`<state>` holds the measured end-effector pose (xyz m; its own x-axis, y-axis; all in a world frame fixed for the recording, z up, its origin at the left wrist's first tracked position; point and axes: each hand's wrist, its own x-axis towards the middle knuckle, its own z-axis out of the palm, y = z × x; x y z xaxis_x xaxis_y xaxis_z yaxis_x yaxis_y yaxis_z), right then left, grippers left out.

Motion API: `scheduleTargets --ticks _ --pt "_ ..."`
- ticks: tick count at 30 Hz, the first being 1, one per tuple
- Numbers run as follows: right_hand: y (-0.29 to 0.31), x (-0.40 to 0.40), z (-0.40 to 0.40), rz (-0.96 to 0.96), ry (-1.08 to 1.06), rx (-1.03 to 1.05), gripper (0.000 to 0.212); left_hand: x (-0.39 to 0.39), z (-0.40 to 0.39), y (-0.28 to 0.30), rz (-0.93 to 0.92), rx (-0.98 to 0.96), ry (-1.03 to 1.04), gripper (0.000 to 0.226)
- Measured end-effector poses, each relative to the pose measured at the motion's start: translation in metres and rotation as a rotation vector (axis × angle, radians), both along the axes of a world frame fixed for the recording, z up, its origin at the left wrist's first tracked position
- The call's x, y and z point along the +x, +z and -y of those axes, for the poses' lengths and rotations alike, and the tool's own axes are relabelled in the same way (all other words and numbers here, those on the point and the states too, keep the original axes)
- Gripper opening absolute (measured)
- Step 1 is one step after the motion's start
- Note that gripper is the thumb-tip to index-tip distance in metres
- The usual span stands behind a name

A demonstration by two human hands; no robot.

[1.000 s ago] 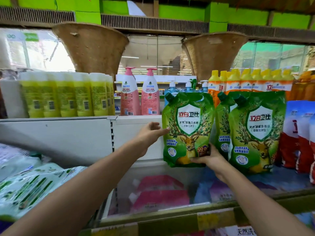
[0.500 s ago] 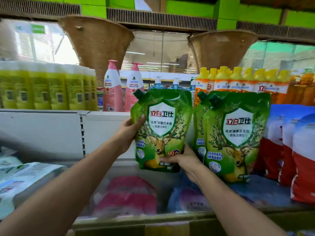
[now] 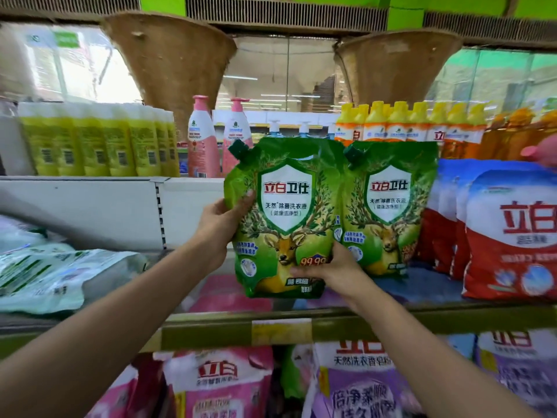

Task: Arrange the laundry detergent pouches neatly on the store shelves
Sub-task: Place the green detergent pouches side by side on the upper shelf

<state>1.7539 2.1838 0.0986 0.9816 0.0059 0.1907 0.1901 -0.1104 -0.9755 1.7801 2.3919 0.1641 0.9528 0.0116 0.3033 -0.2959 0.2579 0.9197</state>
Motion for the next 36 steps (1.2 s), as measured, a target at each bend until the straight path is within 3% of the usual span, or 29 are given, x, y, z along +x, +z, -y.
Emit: scheduleTargets --ticks 9,14,20,26,30,36 --pt "0.001 -0.029 0.098 0.000 0.001 -0.083 0.084 -0.029 0.088 0.003 -0.014 0.035 -0.084 0.017" --pt "0.004 -0.035 0.153 -0.003 0.035 -0.100 0.080 -0.030 0.144 0.008 -0.071 0.063 -0.099 0.024" --pt "0.006 -0.037 0.192 -0.014 0.057 -0.132 0.094 -0.031 0.185 0.007 -0.101 0.073 -0.090 0.027" --pt "0.005 -0.033 0.196 0.013 0.071 -0.095 0.068 -0.034 0.186 0.011 -0.101 0.120 -0.034 0.030" --pt "0.001 -0.037 0.195 0.029 0.079 -0.069 0.067 -0.037 0.187 0.028 -0.048 0.080 -0.010 0.020" --pt "0.000 -0.037 0.197 0.015 0.065 -0.103 0.076 -0.032 0.191 0.051 0.009 0.043 0.077 0.024"
